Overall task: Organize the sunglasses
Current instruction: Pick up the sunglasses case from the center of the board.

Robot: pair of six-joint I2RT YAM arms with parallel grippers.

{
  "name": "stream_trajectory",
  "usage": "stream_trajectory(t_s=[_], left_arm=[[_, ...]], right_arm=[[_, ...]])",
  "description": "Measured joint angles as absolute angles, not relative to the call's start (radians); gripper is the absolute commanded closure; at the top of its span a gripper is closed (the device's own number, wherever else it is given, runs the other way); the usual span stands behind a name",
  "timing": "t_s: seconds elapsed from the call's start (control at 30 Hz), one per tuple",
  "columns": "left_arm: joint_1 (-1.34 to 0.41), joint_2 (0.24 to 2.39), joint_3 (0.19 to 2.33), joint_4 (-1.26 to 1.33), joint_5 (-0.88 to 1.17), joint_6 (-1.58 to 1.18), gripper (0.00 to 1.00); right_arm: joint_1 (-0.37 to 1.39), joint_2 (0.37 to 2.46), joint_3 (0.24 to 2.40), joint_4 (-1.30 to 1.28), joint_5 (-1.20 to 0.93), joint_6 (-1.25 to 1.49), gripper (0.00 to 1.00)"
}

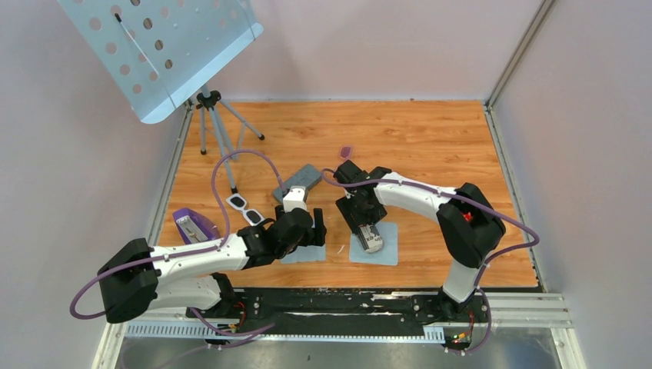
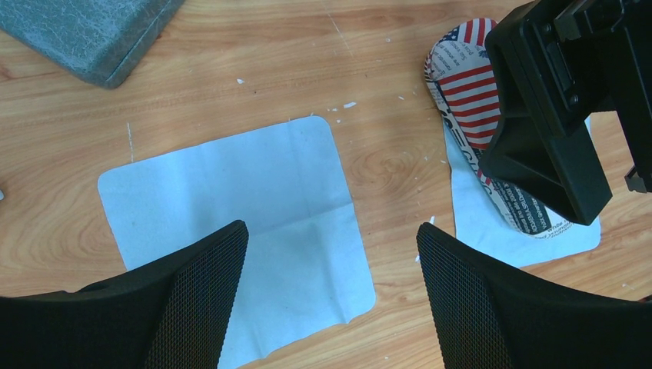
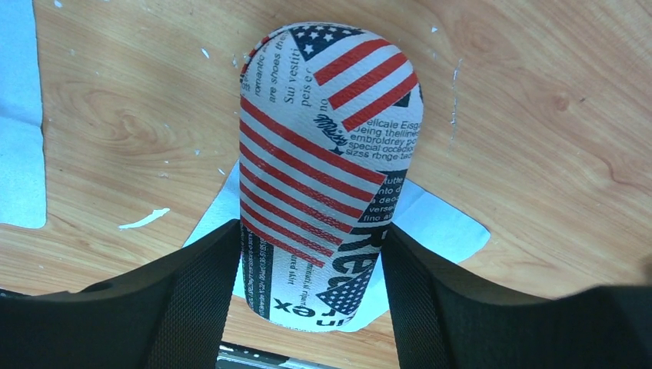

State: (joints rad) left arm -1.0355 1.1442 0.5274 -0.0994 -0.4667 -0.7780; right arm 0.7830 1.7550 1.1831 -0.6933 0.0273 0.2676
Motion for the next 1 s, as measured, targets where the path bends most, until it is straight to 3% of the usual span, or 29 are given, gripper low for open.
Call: stream_trajectory(t_s=[0.33,0.63,0.7,0.8,1.0], left_arm=[[-1.036,1.146,0.527,-0.099,-0.463,-0.778,0.15],[-1.036,1.147,0.527,-0.091,-0.463,-0.778,0.15],[-1.036,1.147,0.527,-0.090,-0.462,-0.778,0.15],[-1.036,1.147,0.527,-0.088,-0.459,-0.778,0.15],[-1.036,1.145,0.522,-0.059,-0.456,-0.778,0.13]], right_arm=[[0.783,1.763,1.183,-0.691,0.028,0.265,0.28],[0.783,1.784,1.184,-0.691,0.027,0.263,0.35],[0.783,1.784,1.184,-0.691,0.027,0.261,0.51],[0.780,1.783,1.184,-0.691,0.015,0.246,0.98],[0.714,1.742,1.184,-0.688,-0.186,0.159,1.00]])
